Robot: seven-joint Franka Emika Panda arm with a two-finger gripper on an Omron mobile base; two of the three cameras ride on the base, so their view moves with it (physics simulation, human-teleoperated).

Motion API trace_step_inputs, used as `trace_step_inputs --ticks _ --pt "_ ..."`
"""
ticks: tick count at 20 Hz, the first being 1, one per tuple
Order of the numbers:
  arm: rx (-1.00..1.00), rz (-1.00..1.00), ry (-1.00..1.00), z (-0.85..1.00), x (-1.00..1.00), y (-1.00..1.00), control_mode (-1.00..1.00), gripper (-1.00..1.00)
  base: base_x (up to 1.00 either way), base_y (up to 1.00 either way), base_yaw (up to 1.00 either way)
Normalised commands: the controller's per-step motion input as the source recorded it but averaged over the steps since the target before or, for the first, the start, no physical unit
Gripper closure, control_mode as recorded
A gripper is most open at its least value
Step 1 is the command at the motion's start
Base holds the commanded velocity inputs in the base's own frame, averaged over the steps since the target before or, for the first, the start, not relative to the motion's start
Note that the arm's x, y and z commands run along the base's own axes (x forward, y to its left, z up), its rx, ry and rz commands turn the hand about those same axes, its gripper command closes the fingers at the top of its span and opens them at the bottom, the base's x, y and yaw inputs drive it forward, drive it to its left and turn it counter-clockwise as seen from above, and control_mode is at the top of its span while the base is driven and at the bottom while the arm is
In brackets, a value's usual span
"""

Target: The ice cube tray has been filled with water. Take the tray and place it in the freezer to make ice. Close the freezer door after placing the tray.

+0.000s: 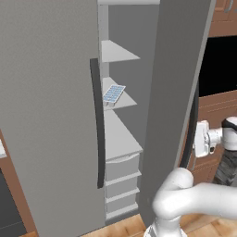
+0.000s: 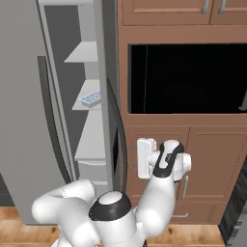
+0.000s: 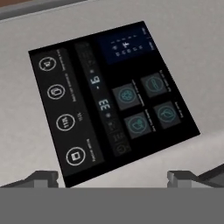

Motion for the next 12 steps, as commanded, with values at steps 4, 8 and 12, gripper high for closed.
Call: trace_step_inputs --ticks 4,8,12 --pt "-0.02 0.00 -0.01 -0.09 0.00 0.33 -1.00 -1.00 0.00 0.00 0.00" --pt "-0.03 0.00 -0.02 -0.08 -0.01 0.34 -1.00 -1.00 0.00 0.00 0.00" --pt "-0.02 0.00 -0.04 -0.06 -0.15 0.31 -1.00 -1.00 0.00 0.00 0.00"
